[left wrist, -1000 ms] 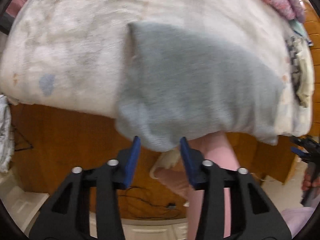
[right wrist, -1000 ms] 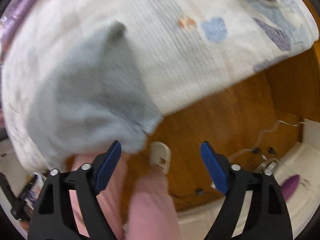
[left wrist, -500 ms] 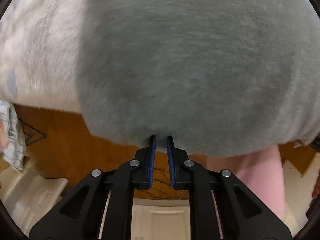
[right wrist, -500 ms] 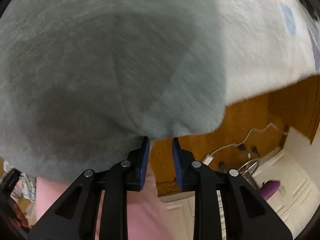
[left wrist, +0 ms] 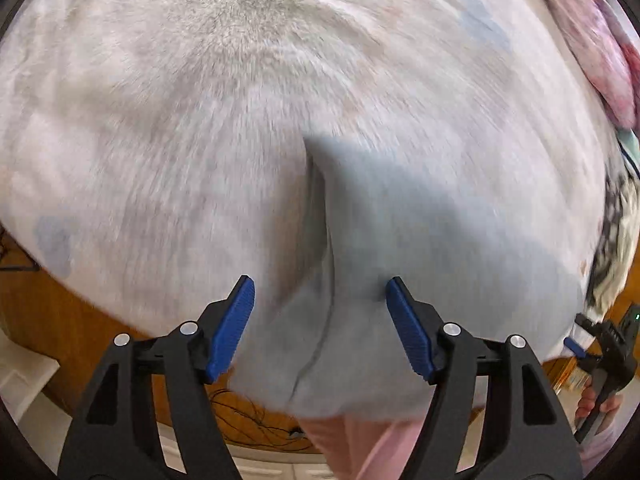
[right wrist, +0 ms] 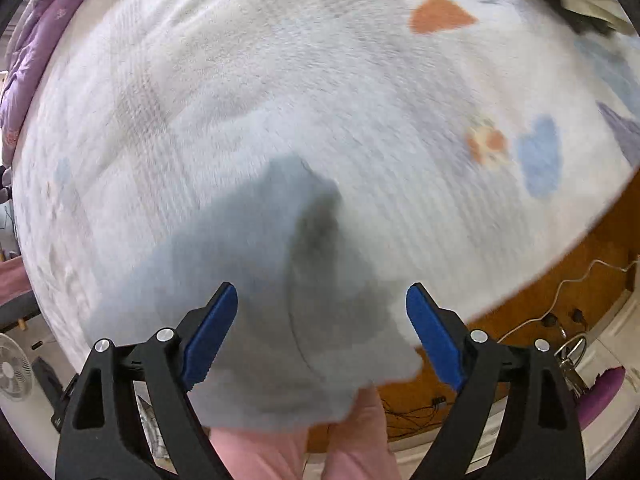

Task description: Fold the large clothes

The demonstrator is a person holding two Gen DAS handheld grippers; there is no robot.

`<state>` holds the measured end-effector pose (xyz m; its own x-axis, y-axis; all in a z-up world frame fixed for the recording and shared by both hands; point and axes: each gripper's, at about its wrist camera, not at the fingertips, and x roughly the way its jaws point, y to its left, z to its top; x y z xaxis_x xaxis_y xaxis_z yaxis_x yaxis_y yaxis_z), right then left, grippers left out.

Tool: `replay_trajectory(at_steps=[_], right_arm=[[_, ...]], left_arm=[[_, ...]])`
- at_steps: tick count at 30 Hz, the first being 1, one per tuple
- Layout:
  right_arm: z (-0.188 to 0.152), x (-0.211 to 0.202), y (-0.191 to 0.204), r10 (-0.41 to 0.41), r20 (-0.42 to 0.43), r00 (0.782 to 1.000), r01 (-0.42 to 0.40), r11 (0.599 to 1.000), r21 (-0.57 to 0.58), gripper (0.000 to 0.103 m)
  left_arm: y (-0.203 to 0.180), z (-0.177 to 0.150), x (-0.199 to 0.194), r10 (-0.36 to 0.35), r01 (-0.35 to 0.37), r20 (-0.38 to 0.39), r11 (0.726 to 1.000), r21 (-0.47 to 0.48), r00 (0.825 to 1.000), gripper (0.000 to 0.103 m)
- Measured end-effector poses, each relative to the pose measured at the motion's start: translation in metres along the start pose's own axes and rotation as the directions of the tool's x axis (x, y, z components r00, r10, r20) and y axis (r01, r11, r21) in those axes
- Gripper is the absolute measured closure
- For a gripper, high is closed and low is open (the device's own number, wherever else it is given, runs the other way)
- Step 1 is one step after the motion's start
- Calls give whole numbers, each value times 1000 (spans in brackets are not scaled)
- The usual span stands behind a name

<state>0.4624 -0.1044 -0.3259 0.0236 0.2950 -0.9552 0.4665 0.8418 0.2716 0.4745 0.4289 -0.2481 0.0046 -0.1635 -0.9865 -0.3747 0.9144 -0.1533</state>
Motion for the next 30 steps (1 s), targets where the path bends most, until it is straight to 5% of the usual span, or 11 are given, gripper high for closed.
replay_trajectory(at_steps=[3,4,6,9,14,19,25,27,28,29,30], right_arm=[[19,18,-3,37,-49,998,-34,998,51,20],[21,18,-4,52,-38,998,-49,996,79,22],[22,9,2,70,-3,998,-70,996,58,73],[17,-5,12,45,31,998,-47,998,45,90],[30,-19,6,131,84,988,-141,981,131,92],[72,-41,6,181,144,973,-198,973,117,94],[84,4,28,-10,52,999,11,1000,-8,92],[80,-12,40,-23,68,997,26,998,-52,87],[75,-24,43,-23,86,996,30,996,-85,86],[68,-32,47,-32,105,994,44,993,-109,76],[60,-44,49,-52,138,989,70,989,-132,45]], left_arm=[[-3,26,12,-68,68,-21,997,-36,997,48],[-9,31,11,-76,76,-4,997,-11,997,83],[-24,35,5,-12,10,28,998,57,1000,90],[-51,35,-11,93,-110,109,981,157,990,94],[-39,51,-27,29,-37,165,998,42,986,94],[-42,68,-29,53,-70,198,994,82,979,94],[-44,80,15,129,-135,87,988,78,988,90],[-57,77,5,154,-164,86,977,139,984,82],[-63,72,-4,154,-169,94,969,181,984,68],[-68,65,-12,151,-171,103,961,217,983,56],[-70,60,-18,145,-168,112,958,232,983,51]])
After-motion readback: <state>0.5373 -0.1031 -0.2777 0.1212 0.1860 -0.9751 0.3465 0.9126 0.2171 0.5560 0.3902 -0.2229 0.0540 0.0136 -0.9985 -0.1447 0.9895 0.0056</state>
